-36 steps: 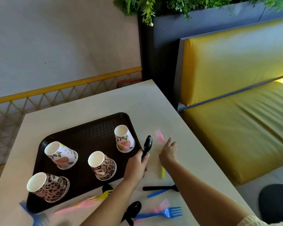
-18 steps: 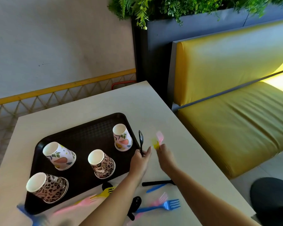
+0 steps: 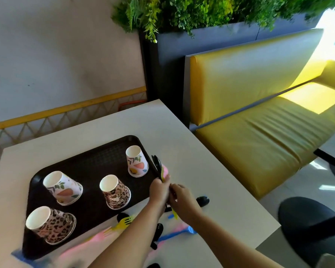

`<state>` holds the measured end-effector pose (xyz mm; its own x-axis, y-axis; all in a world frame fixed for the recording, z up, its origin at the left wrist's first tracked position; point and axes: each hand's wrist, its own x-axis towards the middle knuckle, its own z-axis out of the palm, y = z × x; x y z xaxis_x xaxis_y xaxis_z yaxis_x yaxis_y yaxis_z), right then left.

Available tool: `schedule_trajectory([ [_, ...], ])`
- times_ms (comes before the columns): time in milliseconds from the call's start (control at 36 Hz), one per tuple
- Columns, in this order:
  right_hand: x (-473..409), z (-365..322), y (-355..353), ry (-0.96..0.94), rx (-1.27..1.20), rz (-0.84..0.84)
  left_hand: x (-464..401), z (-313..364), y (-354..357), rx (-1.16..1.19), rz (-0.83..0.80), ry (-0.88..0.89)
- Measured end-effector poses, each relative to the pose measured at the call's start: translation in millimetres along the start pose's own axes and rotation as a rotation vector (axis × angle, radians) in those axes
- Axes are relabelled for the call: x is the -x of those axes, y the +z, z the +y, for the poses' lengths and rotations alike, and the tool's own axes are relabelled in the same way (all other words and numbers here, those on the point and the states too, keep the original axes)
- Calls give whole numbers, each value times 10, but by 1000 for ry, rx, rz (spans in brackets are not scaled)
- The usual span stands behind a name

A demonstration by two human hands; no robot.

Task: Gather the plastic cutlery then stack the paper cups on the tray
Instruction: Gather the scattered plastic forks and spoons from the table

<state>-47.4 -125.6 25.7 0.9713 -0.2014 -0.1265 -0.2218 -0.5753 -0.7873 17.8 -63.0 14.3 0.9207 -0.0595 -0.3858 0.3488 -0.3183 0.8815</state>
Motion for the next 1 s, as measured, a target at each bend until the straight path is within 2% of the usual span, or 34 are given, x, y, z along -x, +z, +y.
schedule_trajectory([
  [56,37,80,-58,60,18,27,7,16,-32,-17,10,27],
  [139,50,217,-131,243,-34,80,7,29,-96,85,1,36],
  [250,24,412,-214,480,-20,-5,-4,-32,-204,83,-27,50],
  [361,-20,427,-224,541,-13,-18,59,-125,-274,83,-127,66],
  [500,-222,408,-137,553,0,101,133,-252,-350,30,-195,113],
  [694,-427,420,27,540,52,173,155,-354,-485,-11,-228,143],
  [778,-490,467,120,546,33,290,135,-400,-551,-34,-238,135],
  [861,-542,527,173,470,183,277,132,-424,-604,-28,-233,130],
  [1000,-523,498,188,440,231,266,110,-380,-666,-25,-189,144],
])
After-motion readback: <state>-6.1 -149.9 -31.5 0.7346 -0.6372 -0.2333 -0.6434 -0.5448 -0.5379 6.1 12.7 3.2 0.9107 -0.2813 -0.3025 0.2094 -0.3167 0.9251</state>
